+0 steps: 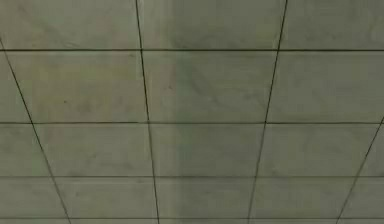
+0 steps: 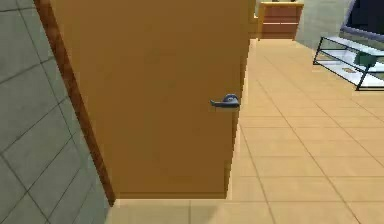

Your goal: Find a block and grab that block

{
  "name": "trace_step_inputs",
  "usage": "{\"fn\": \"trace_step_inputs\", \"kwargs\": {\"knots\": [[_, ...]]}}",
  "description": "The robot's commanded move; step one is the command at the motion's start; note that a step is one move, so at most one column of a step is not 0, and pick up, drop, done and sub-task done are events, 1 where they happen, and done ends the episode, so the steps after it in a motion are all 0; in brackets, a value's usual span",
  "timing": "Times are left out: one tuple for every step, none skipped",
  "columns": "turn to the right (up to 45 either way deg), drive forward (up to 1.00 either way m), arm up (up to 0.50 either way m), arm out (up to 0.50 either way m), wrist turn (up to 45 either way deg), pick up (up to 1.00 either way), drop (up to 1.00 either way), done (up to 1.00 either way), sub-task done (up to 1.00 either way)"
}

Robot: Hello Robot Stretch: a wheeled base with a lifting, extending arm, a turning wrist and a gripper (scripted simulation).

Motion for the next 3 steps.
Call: {"fn": "trace_step_inputs", "kwargs": {"knots": [[45.0,0.00,0.00,0.00,0.0,0.00,0.00,0.00,0.00],[45.0,0.00,0.00,0.00,0.0,0.00,0.00,0.00,0.00],[45.0,0.00,0.00,0.00,0.0,0.00,0.00,0.00,0.00]]}}
